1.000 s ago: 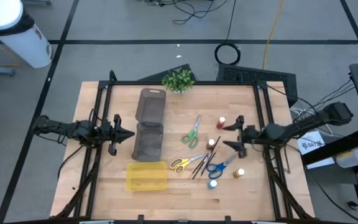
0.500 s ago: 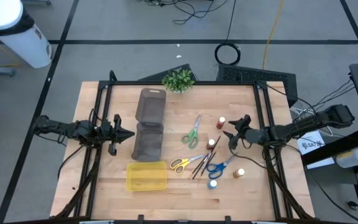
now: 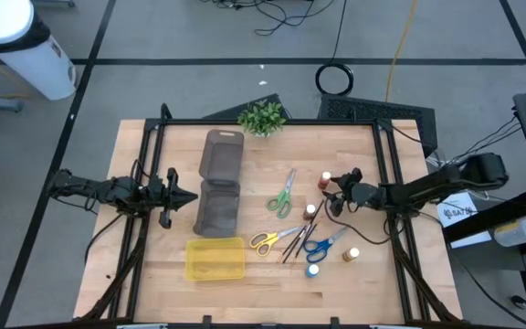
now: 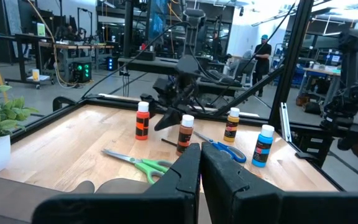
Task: Pick & Place Paint Supplies
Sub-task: Put the orange paint bottle into the top black bin
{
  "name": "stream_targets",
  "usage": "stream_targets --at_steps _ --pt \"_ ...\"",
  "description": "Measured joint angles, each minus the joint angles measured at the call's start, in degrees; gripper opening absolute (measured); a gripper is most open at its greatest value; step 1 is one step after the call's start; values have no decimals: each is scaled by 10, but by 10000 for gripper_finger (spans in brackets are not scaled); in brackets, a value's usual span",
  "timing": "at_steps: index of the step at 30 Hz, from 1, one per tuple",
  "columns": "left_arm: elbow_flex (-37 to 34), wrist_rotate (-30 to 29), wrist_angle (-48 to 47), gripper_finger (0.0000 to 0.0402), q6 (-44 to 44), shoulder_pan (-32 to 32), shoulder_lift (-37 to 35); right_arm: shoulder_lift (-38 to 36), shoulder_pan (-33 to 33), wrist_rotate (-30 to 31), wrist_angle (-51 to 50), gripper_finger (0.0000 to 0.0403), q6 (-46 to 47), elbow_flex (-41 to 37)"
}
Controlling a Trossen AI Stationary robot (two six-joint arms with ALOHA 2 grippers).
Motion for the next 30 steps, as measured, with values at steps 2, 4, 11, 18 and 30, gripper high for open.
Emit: stream_targets --at_steps 2,4,11,18,30 --pt "0 0 0 21 0 0 0 35 -4 0 27 274 -9 5" --pt "0 0 0 21 0 0 0 68 -10 3 41 274 -26 11" --pt "0 0 0 21 0 0 0 123 -29 3 111 254 -48 22" --pt "0 0 0 21 0 0 0 125 -32 2 145 182 -75 23" --pt "0 0 0 21 0 0 0 109 -32 -9 307 109 -100 23"
